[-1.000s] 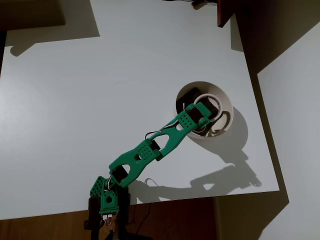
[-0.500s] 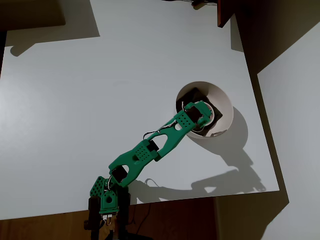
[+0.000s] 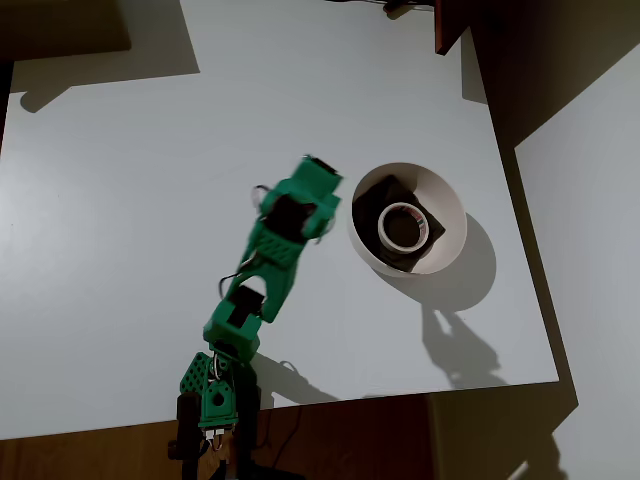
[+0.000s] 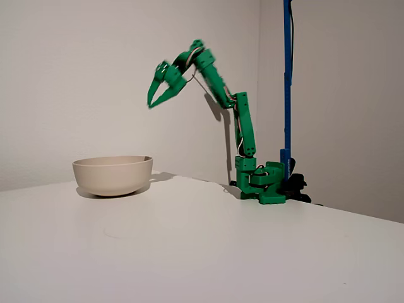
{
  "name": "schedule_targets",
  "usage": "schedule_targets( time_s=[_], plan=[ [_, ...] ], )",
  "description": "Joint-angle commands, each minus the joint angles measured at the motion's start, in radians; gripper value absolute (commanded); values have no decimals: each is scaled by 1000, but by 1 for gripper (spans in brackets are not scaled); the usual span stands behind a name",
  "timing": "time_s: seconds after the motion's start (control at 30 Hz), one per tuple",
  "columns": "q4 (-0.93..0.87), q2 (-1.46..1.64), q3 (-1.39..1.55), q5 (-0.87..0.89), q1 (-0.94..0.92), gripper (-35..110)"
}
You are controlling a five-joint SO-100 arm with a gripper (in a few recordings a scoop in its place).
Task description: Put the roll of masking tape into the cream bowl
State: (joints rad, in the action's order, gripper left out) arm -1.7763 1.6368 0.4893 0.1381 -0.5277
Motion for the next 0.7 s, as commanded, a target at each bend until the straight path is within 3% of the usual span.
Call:
schedule_targets(
  time_s=[0.0, 0.2, 0.37, 0.67],
  plan=[
    [-87, 284, 43, -12, 141, -8],
    [-71, 591, 385, -67, 362, -8],
    [49, 896, 813, -101, 502, -8],
    [259, 1321, 1554, -187, 518, -8]
  ],
)
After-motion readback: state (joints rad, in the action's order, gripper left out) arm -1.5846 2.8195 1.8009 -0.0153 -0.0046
